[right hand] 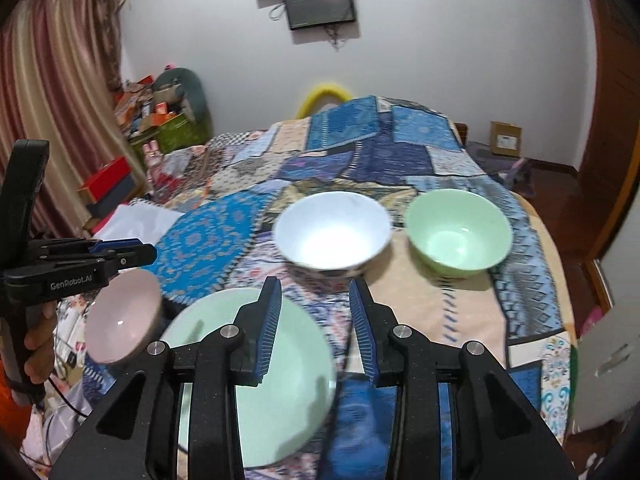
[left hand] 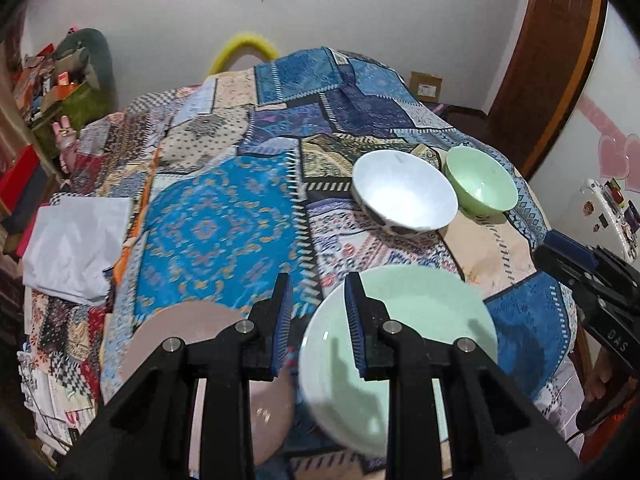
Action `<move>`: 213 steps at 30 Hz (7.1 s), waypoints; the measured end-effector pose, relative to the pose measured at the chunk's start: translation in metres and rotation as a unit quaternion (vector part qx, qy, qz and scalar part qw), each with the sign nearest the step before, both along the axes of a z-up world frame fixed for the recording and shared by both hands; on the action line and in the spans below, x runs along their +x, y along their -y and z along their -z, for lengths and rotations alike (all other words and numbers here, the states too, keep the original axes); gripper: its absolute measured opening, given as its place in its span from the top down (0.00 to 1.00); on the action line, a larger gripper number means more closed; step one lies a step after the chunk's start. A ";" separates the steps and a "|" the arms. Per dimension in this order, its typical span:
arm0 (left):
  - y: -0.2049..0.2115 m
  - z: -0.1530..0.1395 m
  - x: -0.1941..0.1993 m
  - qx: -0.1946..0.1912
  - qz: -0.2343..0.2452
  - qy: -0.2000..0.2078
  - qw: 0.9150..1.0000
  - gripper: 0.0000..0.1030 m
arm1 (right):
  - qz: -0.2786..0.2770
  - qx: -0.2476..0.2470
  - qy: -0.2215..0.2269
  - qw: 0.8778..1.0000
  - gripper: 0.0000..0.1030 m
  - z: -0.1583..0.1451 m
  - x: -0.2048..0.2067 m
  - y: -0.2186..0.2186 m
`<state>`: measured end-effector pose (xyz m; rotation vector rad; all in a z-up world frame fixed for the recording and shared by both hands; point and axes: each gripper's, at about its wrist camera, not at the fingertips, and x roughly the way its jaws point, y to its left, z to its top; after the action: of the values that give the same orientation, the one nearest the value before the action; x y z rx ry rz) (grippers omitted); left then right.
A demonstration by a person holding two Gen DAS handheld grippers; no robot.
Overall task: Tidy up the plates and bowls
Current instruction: 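Move both tools to the white bowl with black dots and grip its rim, then lift the white dotted bowl with both tools off the bed, then carry the white dotted bowl with both tools over the pale pink bowl, then lower the white dotted bowl into the pale pink bowl and open both tools, then move both tools to the mint green bowl and grip its rim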
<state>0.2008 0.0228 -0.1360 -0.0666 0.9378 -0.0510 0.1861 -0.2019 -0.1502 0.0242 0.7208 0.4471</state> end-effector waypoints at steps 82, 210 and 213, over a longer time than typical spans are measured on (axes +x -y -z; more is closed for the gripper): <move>0.011 -0.001 0.028 0.021 0.007 -0.018 1.000 0.78 | -0.063 0.048 -0.030 0.996 0.74 -0.007 0.017 -0.062; 0.117 -0.014 0.057 0.031 0.085 0.006 0.996 0.44 | 0.075 0.019 -0.016 0.997 0.61 -0.003 0.040 0.102; 0.130 -0.002 0.080 0.024 0.093 -0.010 0.995 0.44 | 0.081 0.014 -0.024 0.996 0.61 0.005 0.056 0.110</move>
<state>0.2804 -0.1075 -0.1340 0.0640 0.9628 -0.2004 0.2425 -0.3124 -0.1555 0.1198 0.7532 0.3025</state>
